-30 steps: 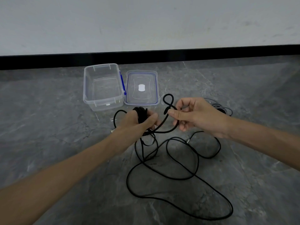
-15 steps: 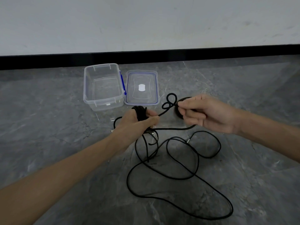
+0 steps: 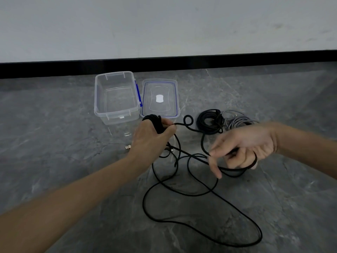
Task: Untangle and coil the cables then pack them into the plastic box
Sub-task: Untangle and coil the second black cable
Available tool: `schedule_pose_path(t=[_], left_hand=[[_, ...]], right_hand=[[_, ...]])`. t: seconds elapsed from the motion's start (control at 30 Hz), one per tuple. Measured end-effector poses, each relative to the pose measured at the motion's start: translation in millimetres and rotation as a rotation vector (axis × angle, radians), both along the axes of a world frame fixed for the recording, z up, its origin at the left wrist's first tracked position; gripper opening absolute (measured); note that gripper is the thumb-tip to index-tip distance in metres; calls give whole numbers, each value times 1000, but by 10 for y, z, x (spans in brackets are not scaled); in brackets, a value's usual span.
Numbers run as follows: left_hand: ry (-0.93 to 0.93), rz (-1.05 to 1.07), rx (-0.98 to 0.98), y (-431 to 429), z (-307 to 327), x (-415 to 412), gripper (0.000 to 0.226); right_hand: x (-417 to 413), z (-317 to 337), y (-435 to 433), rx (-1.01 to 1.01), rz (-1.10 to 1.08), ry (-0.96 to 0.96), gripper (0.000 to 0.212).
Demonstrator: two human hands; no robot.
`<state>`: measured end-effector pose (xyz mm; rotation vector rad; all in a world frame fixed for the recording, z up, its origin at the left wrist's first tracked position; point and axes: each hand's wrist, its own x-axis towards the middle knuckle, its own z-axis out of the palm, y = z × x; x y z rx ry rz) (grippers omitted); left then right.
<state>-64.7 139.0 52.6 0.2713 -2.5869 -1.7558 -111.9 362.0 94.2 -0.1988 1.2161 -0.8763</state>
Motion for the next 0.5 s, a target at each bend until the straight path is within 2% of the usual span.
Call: schedule_pose_path(t=[0.07,0.13,0.27,0.37,0.43,0.5], left_hand=[[-35,25,88,0,-29,14,8],[-65,48,171,10,-54,26,5],[-73,102,320,28,-27,-12,8],[-81,28,398,49,-3,5,6],[-89,-19,461,51,-32,36,4],[-85,-60,487,56,-65,47,6]], right_hand=[[6,-24,6,79,69,78,48],[5,-52,22,79,86,61,61],[-1,-193,37,-89,-77,-170,84],[41,-328,11,-157,-236,-310,72],[119,-356,-69,-96,-293,-212,51],[203,-359,-181,3,-337,7,26]])
